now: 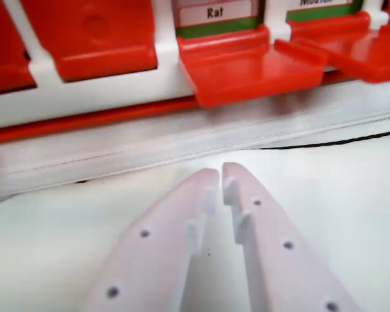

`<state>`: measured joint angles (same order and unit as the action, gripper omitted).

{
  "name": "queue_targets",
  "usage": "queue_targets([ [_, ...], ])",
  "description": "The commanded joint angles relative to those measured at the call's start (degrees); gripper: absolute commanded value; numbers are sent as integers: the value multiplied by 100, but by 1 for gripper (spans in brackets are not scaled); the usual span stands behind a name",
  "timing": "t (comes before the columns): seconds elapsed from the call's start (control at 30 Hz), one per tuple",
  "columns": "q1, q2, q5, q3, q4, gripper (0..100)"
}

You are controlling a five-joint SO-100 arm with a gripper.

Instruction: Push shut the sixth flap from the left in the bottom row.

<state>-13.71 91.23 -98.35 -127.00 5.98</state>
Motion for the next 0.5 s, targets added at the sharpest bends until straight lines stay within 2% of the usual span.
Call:
queue_targets([
  [0.0, 0, -44, 44, 888, -132, 0],
  [0.47, -26, -896, 44, 2092, -149, 0],
])
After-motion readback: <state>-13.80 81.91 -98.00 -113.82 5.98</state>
